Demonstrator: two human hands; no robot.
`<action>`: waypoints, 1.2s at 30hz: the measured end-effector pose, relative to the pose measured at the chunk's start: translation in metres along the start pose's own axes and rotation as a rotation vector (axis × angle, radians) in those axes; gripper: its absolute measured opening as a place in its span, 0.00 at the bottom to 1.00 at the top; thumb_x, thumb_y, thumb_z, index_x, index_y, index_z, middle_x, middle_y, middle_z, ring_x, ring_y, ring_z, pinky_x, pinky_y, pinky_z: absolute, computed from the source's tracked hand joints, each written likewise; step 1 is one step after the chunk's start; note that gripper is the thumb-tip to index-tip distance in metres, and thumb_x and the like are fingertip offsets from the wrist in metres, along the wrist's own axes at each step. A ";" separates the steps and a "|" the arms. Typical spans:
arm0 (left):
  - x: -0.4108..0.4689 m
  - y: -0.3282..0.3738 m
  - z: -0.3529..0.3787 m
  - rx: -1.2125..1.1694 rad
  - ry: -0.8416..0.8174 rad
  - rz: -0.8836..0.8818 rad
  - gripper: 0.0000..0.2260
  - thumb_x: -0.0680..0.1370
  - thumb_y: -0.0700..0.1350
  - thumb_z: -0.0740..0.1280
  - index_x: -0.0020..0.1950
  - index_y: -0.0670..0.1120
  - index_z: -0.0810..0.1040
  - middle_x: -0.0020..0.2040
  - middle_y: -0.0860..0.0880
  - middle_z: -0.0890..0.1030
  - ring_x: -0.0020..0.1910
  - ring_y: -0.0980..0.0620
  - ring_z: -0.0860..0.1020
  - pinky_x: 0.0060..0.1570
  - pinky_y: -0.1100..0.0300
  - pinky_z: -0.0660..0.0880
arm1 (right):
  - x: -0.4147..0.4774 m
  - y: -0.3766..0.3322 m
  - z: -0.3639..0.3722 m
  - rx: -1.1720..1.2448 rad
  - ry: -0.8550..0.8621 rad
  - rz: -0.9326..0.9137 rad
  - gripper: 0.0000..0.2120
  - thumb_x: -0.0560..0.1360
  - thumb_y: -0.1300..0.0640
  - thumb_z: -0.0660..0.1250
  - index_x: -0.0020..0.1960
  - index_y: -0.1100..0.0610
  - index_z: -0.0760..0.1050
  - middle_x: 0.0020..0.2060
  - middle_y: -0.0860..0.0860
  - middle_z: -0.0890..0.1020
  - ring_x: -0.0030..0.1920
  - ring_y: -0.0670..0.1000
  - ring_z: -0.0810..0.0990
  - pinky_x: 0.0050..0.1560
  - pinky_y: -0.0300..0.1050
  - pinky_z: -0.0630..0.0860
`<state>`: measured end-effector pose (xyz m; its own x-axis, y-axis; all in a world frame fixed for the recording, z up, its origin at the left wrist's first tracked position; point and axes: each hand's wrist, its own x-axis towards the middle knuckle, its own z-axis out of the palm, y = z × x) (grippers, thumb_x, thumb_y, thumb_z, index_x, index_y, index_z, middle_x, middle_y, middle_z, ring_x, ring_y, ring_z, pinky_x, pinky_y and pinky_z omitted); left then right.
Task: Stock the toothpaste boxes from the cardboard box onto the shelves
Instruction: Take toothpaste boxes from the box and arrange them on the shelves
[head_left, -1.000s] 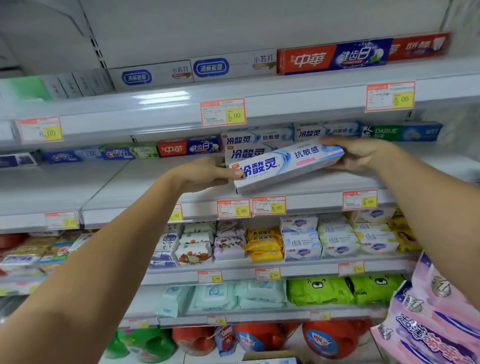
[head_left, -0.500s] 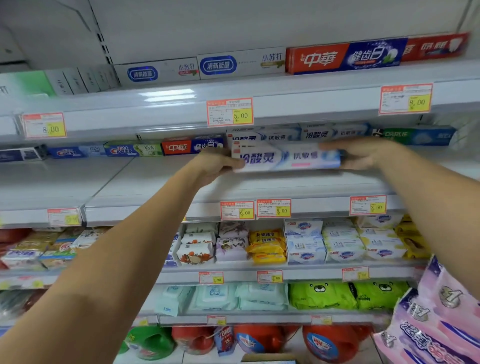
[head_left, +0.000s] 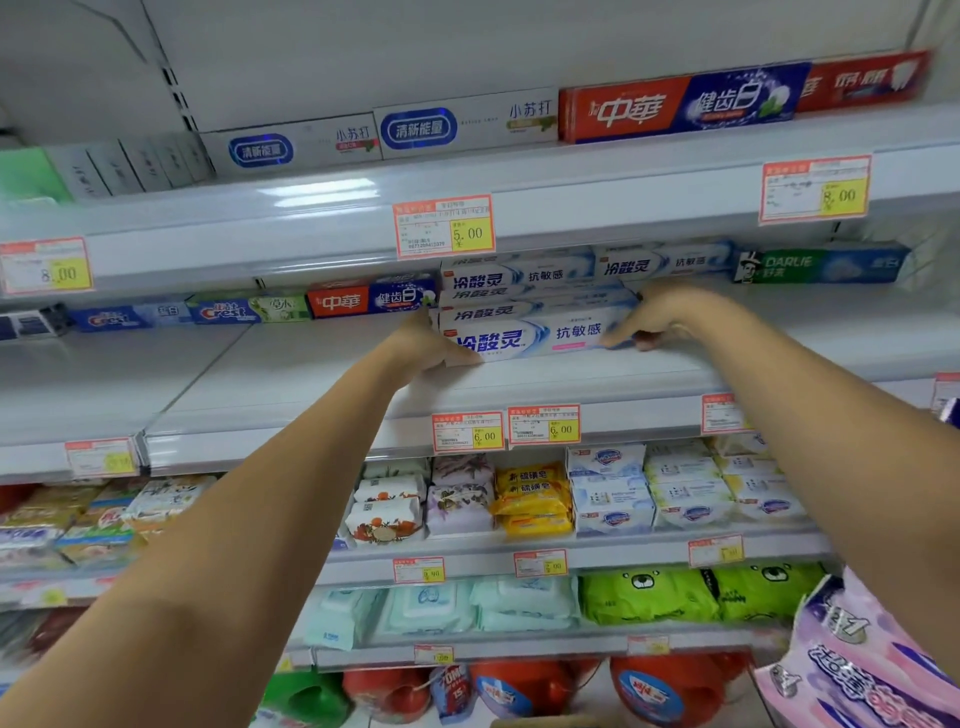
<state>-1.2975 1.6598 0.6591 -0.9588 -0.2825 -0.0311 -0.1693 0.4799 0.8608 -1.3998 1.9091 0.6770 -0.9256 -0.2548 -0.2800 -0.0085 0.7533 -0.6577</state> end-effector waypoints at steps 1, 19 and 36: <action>0.005 -0.002 -0.001 0.004 -0.003 0.000 0.27 0.68 0.38 0.77 0.64 0.43 0.71 0.60 0.47 0.79 0.52 0.50 0.76 0.51 0.59 0.72 | 0.007 0.000 0.004 0.045 0.038 0.001 0.17 0.68 0.60 0.76 0.51 0.62 0.73 0.38 0.54 0.78 0.33 0.49 0.73 0.38 0.38 0.75; 0.078 -0.014 0.012 0.409 0.201 -0.004 0.18 0.77 0.44 0.67 0.64 0.39 0.71 0.59 0.41 0.77 0.58 0.42 0.76 0.58 0.52 0.75 | 0.049 -0.004 0.022 -0.135 0.267 -0.071 0.16 0.74 0.46 0.68 0.42 0.60 0.73 0.30 0.56 0.76 0.28 0.52 0.72 0.31 0.42 0.68; -0.075 0.001 0.038 0.321 0.328 0.588 0.11 0.80 0.47 0.62 0.52 0.43 0.80 0.50 0.47 0.82 0.46 0.52 0.78 0.43 0.64 0.74 | -0.082 -0.001 0.027 0.020 0.459 -0.528 0.16 0.74 0.49 0.69 0.34 0.54 0.67 0.30 0.48 0.68 0.30 0.44 0.65 0.33 0.41 0.61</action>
<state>-1.2342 1.7129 0.6434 -0.8026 -0.1133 0.5857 0.2443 0.8333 0.4960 -1.3135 1.9132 0.6818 -0.8659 -0.2983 0.4015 -0.4981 0.5870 -0.6382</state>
